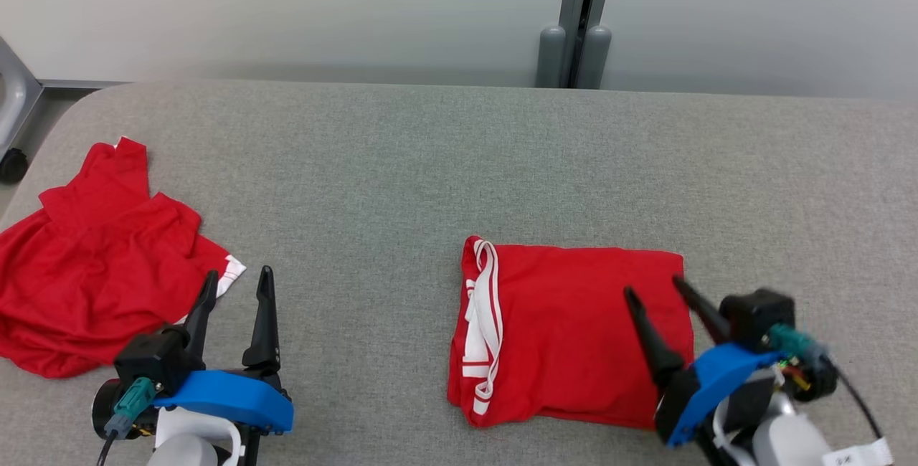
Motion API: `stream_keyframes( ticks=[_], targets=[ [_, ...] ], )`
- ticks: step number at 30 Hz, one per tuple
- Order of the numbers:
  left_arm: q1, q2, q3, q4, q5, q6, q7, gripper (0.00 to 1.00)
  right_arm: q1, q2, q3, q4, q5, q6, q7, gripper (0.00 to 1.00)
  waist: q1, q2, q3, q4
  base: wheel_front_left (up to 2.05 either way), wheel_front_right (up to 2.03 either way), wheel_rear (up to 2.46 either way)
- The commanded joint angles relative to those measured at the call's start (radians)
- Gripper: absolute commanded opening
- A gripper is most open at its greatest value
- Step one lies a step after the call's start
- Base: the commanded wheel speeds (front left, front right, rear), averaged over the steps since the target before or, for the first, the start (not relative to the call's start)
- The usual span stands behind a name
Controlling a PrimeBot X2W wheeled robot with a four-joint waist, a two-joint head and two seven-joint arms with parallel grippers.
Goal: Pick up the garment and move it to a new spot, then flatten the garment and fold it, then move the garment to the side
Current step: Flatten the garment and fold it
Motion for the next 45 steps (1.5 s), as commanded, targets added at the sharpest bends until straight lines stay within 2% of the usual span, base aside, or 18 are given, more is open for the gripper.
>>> stream_keyframes(
  ticks=[1,2,3,4,5,8,15,21,26,31,32,33,37,42,45],
  targets=[
    [-0.002,0.003,0.003,-0.005,0.000,0.004,-0.004,1.00,0.023,0.017,0.010,0.007,-0.006,0.000,0.003,1.00,0.0001,0.0001,0.002,0.000,0.00,0.00,0.00],
    [-0.003,0.003,0.004,-0.007,0.000,0.006,-0.004,1.00,0.034,0.026,0.018,0.019,0.000,0.001,0.006,1.00,0.0001,0.0001,0.004,-0.001,0.00,0.00,0.00],
    [-0.004,0.003,0.005,-0.008,0.000,0.007,-0.004,1.00,0.038,0.031,0.029,0.031,-0.004,0.001,0.004,0.69,0.0001,0.0001,0.006,-0.001,0.00,0.00,0.00],
    [-0.007,0.003,0.005,-0.010,0.000,0.005,-0.004,1.00,0.035,0.036,0.045,0.042,-0.009,0.000,-0.001,0.20,0.0001,0.0001,0.010,-0.001,0.00,0.00,0.00],
    [-0.010,0.002,0.004,-0.010,0.002,0.005,-0.004,1.00,0.028,0.040,0.063,0.063,-0.002,0.000,0.000,0.00,0.0001,0.0001,0.013,0.000,0.00,0.00,0.00],
    [-0.022,0.000,-0.002,-0.011,0.005,0.001,-0.004,1.00,-0.018,0.046,0.127,0.119,-0.012,0.000,0.006,0.00,0.0001,0.0001,0.021,0.006,0.00,0.00,0.00],
    [-0.045,-0.010,-0.020,-0.002,0.012,-0.010,-0.004,1.00,-0.154,0.047,0.309,0.256,0.063,0.000,0.024,0.00,0.0001,0.0001,0.034,0.048,0.00,0.00,0.00],
    [-0.050,-0.020,-0.028,0.005,0.016,-0.016,-0.004,1.00,-0.251,0.047,0.476,0.325,0.124,0.000,0.024,0.00,0.0001,0.0001,0.042,0.087,0.00,0.00,0.00],
    [-0.051,-0.023,-0.021,0.012,0.018,-0.017,-0.004,1.00,-0.286,0.046,0.583,0.337,0.207,0.000,0.017,0.00,0.0001,0.0001,0.042,0.102,0.00,0.00,0.00],
    [-0.033,-0.020,-0.007,0.010,0.020,-0.011,-0.005,1.00,-0.297,0.047,0.609,0.282,0.314,0.000,-0.060,0.00,0.0001,0.0001,0.030,0.089,0.00,0.00,0.00],
    [-0.028,-0.018,-0.002,0.008,0.020,-0.008,-0.005,1.00,-0.299,0.047,0.611,0.266,0.323,0.000,-0.081,0.28,0.0001,0.0001,0.026,0.080,0.00,0.00,0.00],
    [-0.025,-0.018,-0.001,0.005,0.020,-0.009,-0.005,1.00,-0.297,0.046,0.614,0.253,0.338,0.000,-0.099,1.00,0.0001,0.0001,0.023,0.073,0.00,0.00,0.00],
    [-0.006,-0.012,0.016,-0.007,0.024,0.000,-0.005,1.00,-0.265,0.046,0.568,0.218,0.338,0.000,-0.158,1.00,0.0001,0.0001,0.002,0.033,0.00,0.00,0.00],
    [0.018,0.001,0.026,-0.021,0.026,0.007,-0.005,1.00,-0.191,0.046,0.419,0.166,0.286,0.000,-0.204,1.00,0.0001,0.0001,-0.020,-0.008,0.00,0.00,0.00],
    [0.031,0.004,0.030,-0.026,0.024,0.011,-0.005,1.00,-0.137,0.015,0.304,0.129,0.235,0.000,-0.211,1.00,0.0001,0.0001,-0.034,-0.026,0.00,0.00,0.00]
  ],
)
